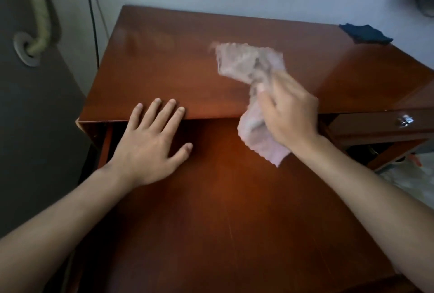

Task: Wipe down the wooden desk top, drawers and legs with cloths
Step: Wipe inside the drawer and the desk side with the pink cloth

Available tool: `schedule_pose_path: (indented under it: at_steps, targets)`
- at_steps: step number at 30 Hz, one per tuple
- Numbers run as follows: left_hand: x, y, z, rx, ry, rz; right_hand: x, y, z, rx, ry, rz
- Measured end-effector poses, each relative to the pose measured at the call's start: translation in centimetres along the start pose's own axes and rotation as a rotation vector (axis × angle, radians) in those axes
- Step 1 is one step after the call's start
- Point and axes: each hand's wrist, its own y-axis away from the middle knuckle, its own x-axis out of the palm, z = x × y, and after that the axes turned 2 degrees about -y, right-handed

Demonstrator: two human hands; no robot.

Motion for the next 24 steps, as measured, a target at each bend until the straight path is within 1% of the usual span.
schedule_pose_path:
  at_steps: [1,2,3,4,5,7,9,11,13,15,17,20,22,24]
  targets:
    - [-0.3,0.2,0.0,0.004,0.003,0.014,1.9,-0.3,0.1,-0.030,0.091,0.183]
    - [-0.5,0.4,0.0,0.013,0.009,0.031,3.7,0.0,0.4,-0.068,0.182,0.325]
    - [-1.1,0.4,-0.1,0.020,0.005,0.059,5.3,0.5,1.3,-0.092,0.209,0.406]
    - [-1.7,0.3,-0.1,0.023,0.012,0.086,6.6,0.7,2.6,-0.105,0.183,0.448]
    - [-2.5,0.1,0.0,0.018,0.041,0.094,7.7,0.7,4.2,-0.158,0.142,0.453]
    - [-3.9,-0.2,1.0,-0.073,0.222,0.040,9.4,0.1,8.4,-0.301,0.076,0.435]
    - [-5.0,-0.2,3.0,-0.203,0.390,-0.106,11.0,-1.0,12.5,-0.345,-0.043,0.369]
    - [-5.3,0.4,5.0,-0.275,0.383,-0.200,12.5,-2.2,15.9,-0.412,-0.087,0.340]
    - [-5.2,1.0,6.5,-0.298,0.334,-0.200,13.8,-3.2,18.6,-0.512,-0.042,0.376]
    - [-4.8,1.4,7.7,-0.308,0.337,-0.197,14.4,-3.8,20.0,-0.610,0.057,0.412]
    - [-4.6,1.9,8.4,-0.301,0.326,-0.208,14.7,-3.9,19.7,-0.655,0.097,0.395]
    - [-4.0,1.5,7.0,-0.261,0.267,-0.229,14.2,-3.2,15.9,-0.650,0.131,0.324]
    - [-4.2,2.5,4.2,-0.133,0.176,-0.255,13.9,-2.2,11.5,-0.654,0.162,0.230]
    - [-4.6,5.1,0.4,0.099,0.159,-0.224,13.1,-1.1,6.5,-0.679,0.206,0.164]
